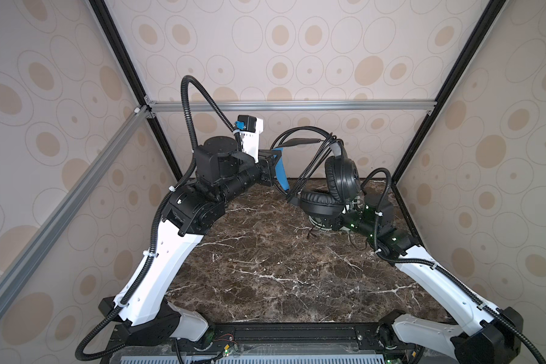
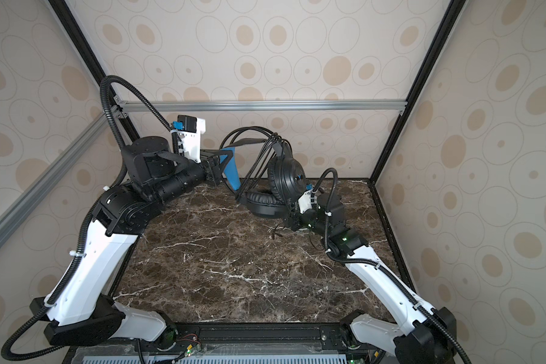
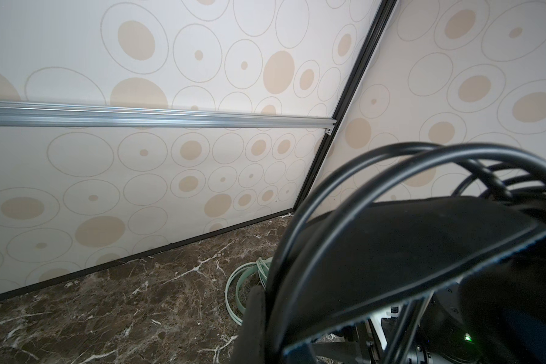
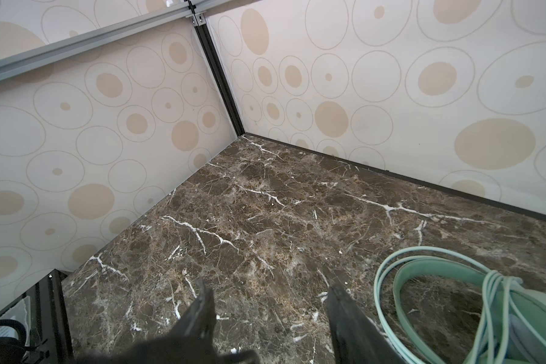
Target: Wrap the headphones
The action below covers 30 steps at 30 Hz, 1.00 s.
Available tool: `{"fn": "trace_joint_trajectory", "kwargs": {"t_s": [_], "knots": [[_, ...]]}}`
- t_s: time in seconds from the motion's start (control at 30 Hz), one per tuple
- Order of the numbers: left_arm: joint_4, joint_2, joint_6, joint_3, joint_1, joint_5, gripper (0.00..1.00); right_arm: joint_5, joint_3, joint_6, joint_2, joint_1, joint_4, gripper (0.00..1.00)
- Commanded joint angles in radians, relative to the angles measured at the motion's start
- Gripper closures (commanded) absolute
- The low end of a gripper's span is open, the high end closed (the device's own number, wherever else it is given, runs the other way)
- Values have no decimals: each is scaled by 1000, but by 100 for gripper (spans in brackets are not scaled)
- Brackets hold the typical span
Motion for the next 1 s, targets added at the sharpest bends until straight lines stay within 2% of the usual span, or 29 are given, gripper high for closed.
{"fn": "trace_joint_trajectory", "kwargs": {"t_s": [0.0,0.4,0.73,0.9,0.97], "knots": [[85,-29,-60,38,8,-7,100,-20,-37,67,6,-6,51,41],[96,-35,-69,24,9,-27,100,-87,-130,177,5,-6,111,52],[104,-44,-78,11,10,-39,100,-121,-155,184,10,-6,96,59],[108,-49,-86,4,11,-59,100,-124,-171,191,18,-6,97,67],[109,-52,-96,1,12,-68,100,-116,-173,188,16,-6,94,74]]}}
